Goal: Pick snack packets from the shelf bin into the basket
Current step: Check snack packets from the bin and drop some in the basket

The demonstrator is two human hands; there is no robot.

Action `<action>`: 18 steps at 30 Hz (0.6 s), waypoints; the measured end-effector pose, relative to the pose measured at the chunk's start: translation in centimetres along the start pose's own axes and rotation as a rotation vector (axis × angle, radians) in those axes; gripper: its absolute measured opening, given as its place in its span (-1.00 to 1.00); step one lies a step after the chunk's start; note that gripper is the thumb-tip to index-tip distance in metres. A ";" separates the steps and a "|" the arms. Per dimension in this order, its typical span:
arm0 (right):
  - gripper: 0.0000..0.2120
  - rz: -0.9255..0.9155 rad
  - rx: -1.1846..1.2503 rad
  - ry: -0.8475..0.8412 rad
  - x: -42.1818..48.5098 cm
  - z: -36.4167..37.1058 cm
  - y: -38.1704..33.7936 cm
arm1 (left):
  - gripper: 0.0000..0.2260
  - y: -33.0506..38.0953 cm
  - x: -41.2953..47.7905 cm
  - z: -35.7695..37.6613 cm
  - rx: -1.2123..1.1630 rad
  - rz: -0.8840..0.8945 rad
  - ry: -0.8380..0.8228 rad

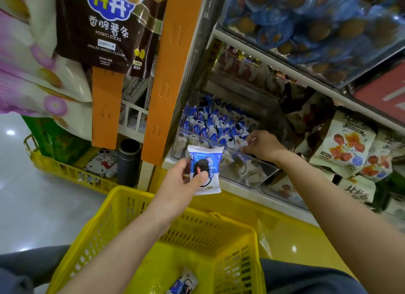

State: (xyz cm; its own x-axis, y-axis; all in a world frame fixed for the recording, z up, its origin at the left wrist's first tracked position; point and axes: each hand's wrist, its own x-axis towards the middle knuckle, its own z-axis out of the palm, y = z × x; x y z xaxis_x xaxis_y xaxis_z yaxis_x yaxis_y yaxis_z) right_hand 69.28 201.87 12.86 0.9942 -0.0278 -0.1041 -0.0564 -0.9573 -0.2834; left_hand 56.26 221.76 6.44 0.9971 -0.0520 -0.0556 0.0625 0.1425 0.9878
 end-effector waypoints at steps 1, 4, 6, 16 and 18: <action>-0.83 -0.005 0.020 0.066 -0.3 -0.1 -0.1 | -0.84 0.1 -0.1 -0.1 -0.001 -0.004 0.018; -0.85 -0.061 0.020 0.361 -2.3 -1.2 -1.1 | -0.85 0.3 -0.2 -0.3 -0.014 -0.016 0.061; -0.86 -0.193 0.074 0.526 -4.0 -2.0 -1.6 | -0.78 0.3 -0.3 -0.3 -0.021 -0.012 0.056; -0.89 -0.500 0.407 0.513 -12.3 -0.8 -3.7 | -0.64 1.1 -1.6 0.1 -0.181 0.027 -0.089; -0.89 -0.529 0.447 0.520 -13.0 -0.7 -3.7 | -0.64 1.0 -1.9 0.1 -0.202 0.040 -0.112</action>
State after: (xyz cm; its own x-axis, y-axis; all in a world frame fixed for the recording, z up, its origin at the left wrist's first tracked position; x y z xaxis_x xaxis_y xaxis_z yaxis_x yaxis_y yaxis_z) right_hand 56.59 205.60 15.91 0.8097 0.1567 0.5655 0.5028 -0.6821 -0.5309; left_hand 54.46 221.92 7.56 0.9887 -0.1499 0.0101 0.0421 0.3410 0.9391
